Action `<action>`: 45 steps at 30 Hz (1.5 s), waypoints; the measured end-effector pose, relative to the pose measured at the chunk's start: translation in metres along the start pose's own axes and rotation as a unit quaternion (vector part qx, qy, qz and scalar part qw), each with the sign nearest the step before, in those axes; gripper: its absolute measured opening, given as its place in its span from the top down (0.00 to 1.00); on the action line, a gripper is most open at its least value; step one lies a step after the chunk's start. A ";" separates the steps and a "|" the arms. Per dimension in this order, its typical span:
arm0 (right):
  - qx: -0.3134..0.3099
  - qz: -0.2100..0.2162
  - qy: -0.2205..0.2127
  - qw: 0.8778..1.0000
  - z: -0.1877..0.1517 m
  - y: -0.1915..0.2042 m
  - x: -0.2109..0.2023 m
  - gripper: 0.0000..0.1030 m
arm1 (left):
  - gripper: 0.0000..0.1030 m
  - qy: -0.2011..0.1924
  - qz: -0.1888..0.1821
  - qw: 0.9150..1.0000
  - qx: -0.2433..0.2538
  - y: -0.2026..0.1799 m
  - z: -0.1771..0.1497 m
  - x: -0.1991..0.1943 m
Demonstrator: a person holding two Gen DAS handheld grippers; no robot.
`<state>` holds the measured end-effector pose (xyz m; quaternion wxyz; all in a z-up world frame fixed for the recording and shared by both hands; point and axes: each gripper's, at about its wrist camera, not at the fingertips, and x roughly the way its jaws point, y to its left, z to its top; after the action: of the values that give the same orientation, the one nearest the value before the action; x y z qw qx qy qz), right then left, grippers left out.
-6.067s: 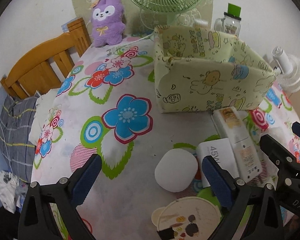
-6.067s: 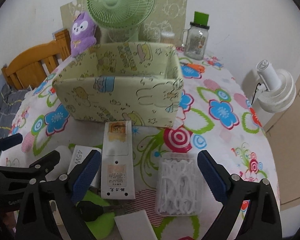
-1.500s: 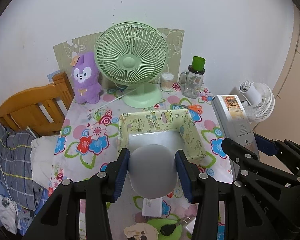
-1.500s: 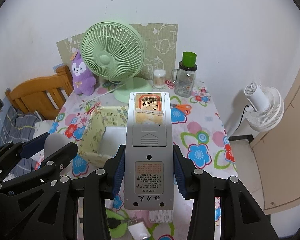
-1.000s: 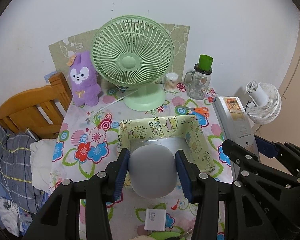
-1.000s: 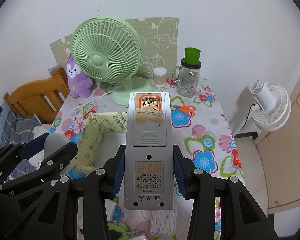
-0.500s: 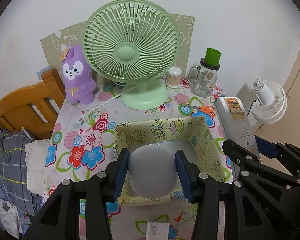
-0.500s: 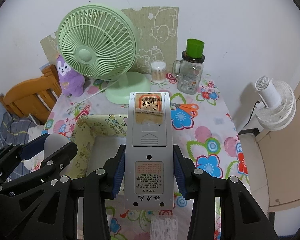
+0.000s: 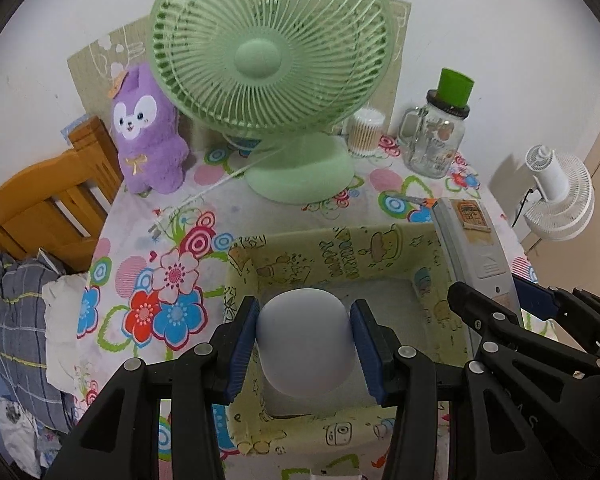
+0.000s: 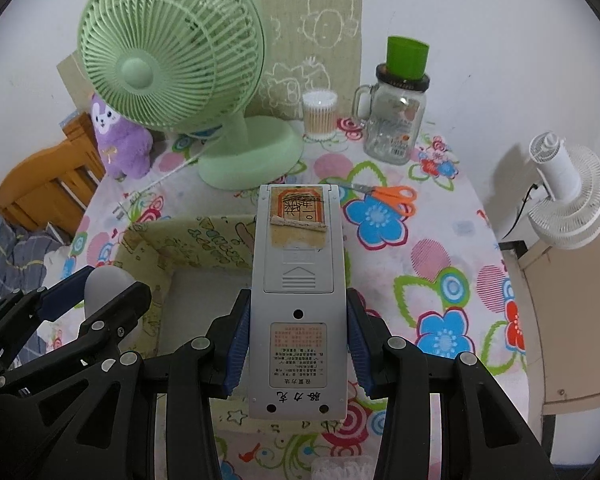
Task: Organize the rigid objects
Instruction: 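Lower and release the puck with the left tool while the right tool releases the remote into the box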
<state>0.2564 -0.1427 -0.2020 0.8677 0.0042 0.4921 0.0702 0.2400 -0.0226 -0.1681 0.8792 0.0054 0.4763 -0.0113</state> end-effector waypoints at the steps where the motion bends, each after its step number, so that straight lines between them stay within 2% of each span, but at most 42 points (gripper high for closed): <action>1: -0.002 -0.001 0.003 1.000 0.000 0.000 0.003 0.54 | 0.53 0.003 -0.001 1.000 -0.001 0.000 -0.001 0.003; 7: -0.001 -0.015 0.020 1.000 -0.006 -0.001 0.017 0.54 | 0.53 0.020 -0.007 1.000 -0.005 0.000 -0.007 0.019; 18: -0.020 -0.038 0.016 0.999 -0.005 0.005 0.020 0.52 | 0.53 0.028 -0.008 1.000 -0.011 0.001 -0.010 0.024; 22: -0.013 -0.031 0.021 0.999 -0.006 0.003 0.023 0.47 | 0.48 0.024 0.007 1.000 -0.007 0.004 -0.010 0.023; 23: -0.010 -0.034 0.021 0.999 -0.006 0.002 0.023 0.45 | 0.42 0.026 0.008 1.000 -0.010 0.006 -0.010 0.023; 25: 0.001 -0.042 0.022 0.999 -0.007 -0.002 0.024 0.37 | 0.38 0.028 -0.001 1.000 -0.014 0.010 -0.011 0.023; 28: 0.016 -0.047 0.020 0.999 -0.010 -0.007 0.022 0.32 | 0.33 0.033 -0.014 0.999 -0.018 0.012 -0.012 0.020; 32: 0.030 -0.045 0.023 0.998 -0.012 -0.012 0.019 0.31 | 0.21 0.023 -0.004 1.000 -0.013 0.011 -0.012 0.012; 36: 0.029 -0.047 0.020 0.998 -0.014 -0.012 0.011 0.28 | 0.20 0.019 -0.013 1.000 -0.019 0.013 -0.011 0.003; 45: 0.029 -0.048 0.010 0.998 -0.019 -0.012 -0.012 0.22 | 0.17 0.003 -0.007 1.000 -0.015 0.011 -0.015 -0.022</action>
<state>0.2350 -0.1578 -0.2024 0.8646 0.0053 0.5022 0.0145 0.2157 -0.0110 -0.1584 0.8776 -0.0113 0.4791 -0.0096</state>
